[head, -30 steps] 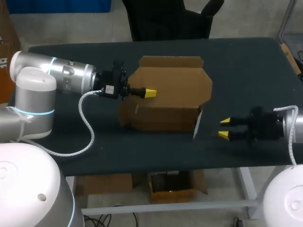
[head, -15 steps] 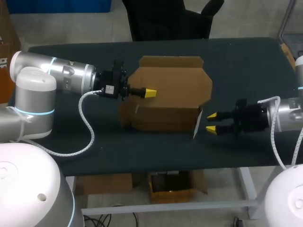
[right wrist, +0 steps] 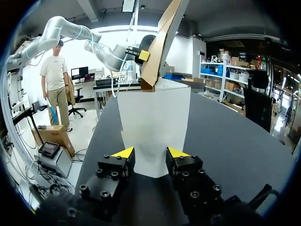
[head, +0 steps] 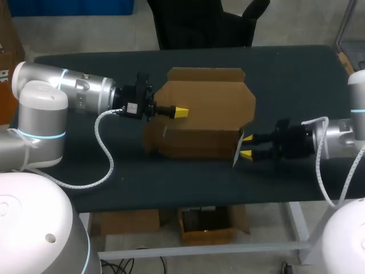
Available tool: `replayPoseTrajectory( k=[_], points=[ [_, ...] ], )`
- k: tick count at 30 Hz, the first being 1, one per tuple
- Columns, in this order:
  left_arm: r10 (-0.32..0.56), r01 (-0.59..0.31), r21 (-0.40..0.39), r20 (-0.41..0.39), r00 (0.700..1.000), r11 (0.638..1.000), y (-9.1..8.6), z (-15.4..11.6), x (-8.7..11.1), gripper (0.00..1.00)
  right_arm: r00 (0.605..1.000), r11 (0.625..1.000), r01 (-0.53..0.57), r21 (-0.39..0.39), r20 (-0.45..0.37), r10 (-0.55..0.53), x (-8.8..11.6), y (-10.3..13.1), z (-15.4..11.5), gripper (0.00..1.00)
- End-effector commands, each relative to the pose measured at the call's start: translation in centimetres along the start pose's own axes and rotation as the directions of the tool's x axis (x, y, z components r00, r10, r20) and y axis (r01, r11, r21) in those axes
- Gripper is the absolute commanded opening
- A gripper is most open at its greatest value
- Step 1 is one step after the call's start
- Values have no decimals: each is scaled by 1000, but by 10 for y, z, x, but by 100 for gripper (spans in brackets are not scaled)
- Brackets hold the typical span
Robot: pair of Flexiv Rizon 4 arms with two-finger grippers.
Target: Assemble the packaging by folding the flat box into shape, placing the metal phone stand inside, and closing the box properly
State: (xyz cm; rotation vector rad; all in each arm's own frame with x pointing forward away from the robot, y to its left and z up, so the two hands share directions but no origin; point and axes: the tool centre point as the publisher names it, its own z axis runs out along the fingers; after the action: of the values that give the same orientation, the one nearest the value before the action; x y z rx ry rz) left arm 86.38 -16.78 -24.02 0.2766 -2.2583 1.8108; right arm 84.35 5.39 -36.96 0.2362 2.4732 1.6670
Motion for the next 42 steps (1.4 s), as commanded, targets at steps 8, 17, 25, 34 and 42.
replayPoseTrajectory(
  k=[8, 17, 25, 34, 42],
  points=[
    [0, 0, -1, -1, 1000, 1000, 3, 0, -1, 0, 1000, 1000, -1, -20, 10, 1, 5, 3, 7, 38],
    [0, 0, -1, -1, 1000, 1000, 3, 0, -1, 0, 1000, 999, -7, -44, 29, 9, 7, 8, 13, 37],
    [0, 0, -1, -1, 1000, 1000, 3, 0, -1, 0, 994, 996, -32, -86, 100, 41, 7, 8, 11, 38],
    [0, 0, -1, -1, 1000, 1000, 3, 0, -1, 0, 989, 995, -43, -85, 139, 55, 4, 8, 15, 37],
    [0, 0, -1, -1, 1000, 1000, 3, 0, -1, 0, 987, 996, -44, -81, 153, 56, 1, 13, 22, 37]
  ],
)
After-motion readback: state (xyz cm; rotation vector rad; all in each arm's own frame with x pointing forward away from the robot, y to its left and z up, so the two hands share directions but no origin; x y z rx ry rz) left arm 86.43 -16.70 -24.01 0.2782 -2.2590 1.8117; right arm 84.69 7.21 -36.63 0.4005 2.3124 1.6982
